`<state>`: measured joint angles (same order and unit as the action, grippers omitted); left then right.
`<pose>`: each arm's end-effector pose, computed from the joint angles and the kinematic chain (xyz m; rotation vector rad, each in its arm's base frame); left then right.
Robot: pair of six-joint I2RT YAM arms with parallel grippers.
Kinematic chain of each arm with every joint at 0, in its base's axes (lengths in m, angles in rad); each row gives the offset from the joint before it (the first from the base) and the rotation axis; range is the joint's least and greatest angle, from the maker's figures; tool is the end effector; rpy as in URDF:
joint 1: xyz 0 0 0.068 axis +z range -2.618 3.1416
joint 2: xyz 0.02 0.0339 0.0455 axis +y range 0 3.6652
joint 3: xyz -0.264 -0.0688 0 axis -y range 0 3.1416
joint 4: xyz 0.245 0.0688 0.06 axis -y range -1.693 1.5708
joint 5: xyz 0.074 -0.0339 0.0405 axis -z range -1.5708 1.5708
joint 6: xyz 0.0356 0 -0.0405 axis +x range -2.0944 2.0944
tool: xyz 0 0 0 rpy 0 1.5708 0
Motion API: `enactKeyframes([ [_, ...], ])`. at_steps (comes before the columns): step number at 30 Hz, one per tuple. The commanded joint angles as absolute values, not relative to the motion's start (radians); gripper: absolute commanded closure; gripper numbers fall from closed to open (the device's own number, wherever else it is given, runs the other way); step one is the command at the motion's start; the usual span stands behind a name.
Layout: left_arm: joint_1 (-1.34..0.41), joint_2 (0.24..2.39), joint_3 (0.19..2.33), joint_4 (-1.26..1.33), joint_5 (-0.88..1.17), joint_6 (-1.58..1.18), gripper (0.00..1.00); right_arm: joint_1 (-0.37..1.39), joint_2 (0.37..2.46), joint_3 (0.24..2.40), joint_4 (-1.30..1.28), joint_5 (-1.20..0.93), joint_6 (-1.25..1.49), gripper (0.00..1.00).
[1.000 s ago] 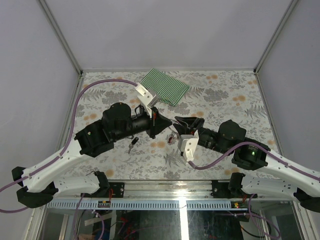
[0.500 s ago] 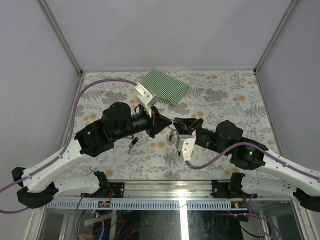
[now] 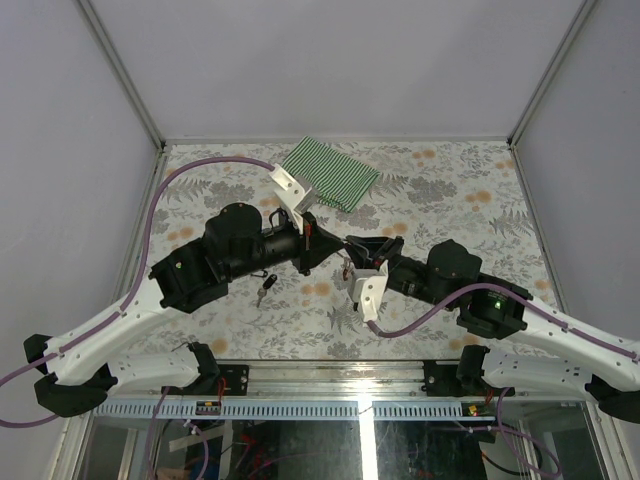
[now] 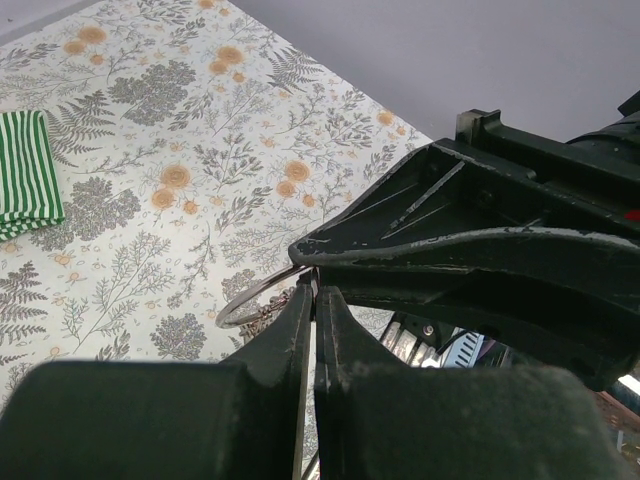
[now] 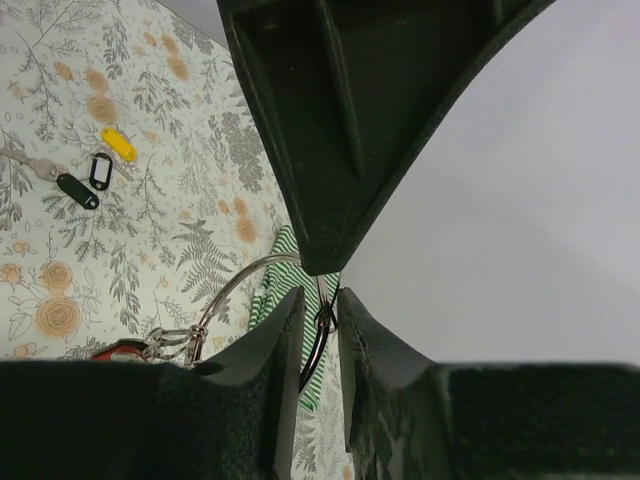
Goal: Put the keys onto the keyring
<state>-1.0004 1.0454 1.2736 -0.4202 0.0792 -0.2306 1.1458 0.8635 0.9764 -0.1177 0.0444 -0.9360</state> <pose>0.1165 -0.1868 0.4349 0.7561 1.7044 -0.9472 0.0817 0.1767 0.4009 -1.3428 0.8270 0.1295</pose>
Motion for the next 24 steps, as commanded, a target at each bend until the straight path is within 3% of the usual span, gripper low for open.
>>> enactKeyframes([
  [1,-0.994,1.045,1.312,-0.385,0.101,-0.226,1.0,1.152,0.871,0.982,-0.047,0.072,-0.944,0.76],
  [8,-0.991,1.037,1.312,-0.391,0.097,-0.222,1.0,1.152,0.867,0.986,-0.062,0.078,-0.945,0.98],
  [13,-0.986,1.033,1.316,-0.398,0.091,-0.219,0.99,1.152,0.867,1.006,-0.085,0.089,-0.928,1.0],
  [20,-0.983,0.999,1.301,-0.409,0.04,-0.222,0.5,1.153,0.877,1.033,-0.102,0.123,-0.916,1.0],
  [24,-0.984,0.956,1.282,-0.43,-0.05,-0.232,0.42,1.153,0.881,1.034,-0.102,0.143,-0.918,1.0],
])
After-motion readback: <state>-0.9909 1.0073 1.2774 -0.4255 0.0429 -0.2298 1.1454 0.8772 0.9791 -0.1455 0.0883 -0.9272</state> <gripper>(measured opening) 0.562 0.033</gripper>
